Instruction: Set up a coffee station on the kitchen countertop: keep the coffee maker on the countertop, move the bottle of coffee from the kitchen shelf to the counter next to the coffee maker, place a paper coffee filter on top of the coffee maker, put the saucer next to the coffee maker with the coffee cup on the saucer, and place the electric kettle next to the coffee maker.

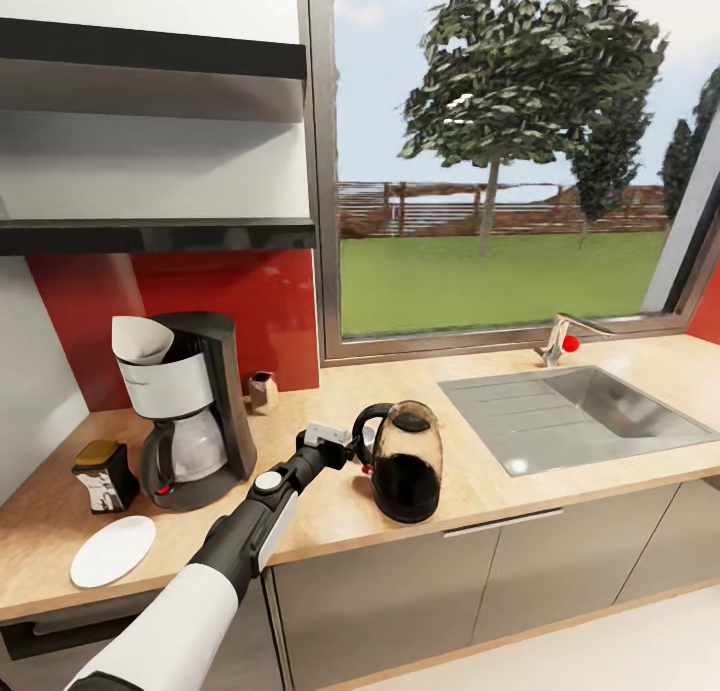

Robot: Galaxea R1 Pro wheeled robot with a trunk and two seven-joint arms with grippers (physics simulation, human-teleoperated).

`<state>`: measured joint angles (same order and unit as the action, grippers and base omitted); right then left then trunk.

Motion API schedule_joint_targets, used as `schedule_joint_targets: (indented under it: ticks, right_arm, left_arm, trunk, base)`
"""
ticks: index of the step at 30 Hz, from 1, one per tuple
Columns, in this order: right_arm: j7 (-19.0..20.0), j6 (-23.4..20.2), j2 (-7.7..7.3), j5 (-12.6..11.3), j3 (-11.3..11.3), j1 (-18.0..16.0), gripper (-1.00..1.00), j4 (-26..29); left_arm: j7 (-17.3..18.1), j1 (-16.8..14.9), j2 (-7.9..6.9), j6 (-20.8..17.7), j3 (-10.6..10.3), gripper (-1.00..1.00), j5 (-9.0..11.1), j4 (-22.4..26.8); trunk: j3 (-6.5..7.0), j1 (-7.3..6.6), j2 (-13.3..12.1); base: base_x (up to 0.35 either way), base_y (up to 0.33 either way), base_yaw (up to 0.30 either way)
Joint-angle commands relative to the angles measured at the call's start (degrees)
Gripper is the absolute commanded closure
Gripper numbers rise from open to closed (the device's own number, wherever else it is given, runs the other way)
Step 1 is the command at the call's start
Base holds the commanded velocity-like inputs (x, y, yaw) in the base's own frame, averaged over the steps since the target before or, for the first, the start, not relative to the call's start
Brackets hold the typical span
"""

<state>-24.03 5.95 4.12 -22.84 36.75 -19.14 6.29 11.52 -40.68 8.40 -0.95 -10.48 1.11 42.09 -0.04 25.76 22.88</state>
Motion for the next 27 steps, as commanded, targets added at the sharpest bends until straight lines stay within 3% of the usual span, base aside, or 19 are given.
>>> schedule_joint_targets:
  ticks: [1, 27]
  right_arm:
    - [-0.14, 0.29, 0.01, -0.6, 0.43, -0.02, -1.0, -0.05]
    - [-0.14, 0.29, 0.01, -0.62, 0.43, -0.02, -1.0, -0.05]
  left_arm:
    - [0.16, -0.01, -0.01, -0.1, 0.01, -1.0, 0.12, 0.01]
    - [0.08, -0.01, -0.05, -0.1, 0.02, -1.0, 0.21, -0.08]
  trunk:
    - [-0.02, 0.02, 0.04]
    - [-0.02, 0.02, 0.04]
  base:
    - [0.004, -0.003, 0.0]
    - [0.043, 0.0, 0.0]
